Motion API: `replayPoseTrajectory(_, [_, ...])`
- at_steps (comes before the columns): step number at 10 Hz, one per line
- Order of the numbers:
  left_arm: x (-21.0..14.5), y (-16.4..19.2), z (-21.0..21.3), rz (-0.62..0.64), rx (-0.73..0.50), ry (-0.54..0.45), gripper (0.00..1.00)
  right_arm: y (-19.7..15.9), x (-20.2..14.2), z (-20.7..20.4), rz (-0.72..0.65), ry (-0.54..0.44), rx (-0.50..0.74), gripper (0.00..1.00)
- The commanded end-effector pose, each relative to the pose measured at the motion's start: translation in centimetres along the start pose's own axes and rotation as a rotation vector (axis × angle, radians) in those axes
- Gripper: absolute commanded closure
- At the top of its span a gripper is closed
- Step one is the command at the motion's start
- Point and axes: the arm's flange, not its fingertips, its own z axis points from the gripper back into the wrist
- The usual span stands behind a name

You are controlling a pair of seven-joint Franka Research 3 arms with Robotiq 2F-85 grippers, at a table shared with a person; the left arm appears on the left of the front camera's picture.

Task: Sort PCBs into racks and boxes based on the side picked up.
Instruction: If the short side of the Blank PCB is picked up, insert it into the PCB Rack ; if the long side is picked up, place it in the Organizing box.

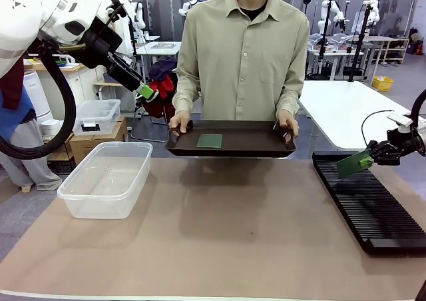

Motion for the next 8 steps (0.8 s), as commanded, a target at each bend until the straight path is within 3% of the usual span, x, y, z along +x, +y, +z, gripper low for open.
replayPoseTrajectory(1, [-0.18, 0.06, -0.1, 0.003, -0.017, -0.015, 0.0, -0.89, 0.13, 0.06, -0.031, 0.008, 0.043, 0.98])
replayPoseTrajectory(8, [-0.18, 0.06, -0.1, 0.003, -0.017, -0.015, 0.0, -1.85, -0.68, -0.71, -0.047, 0.04, 0.019, 0.98])
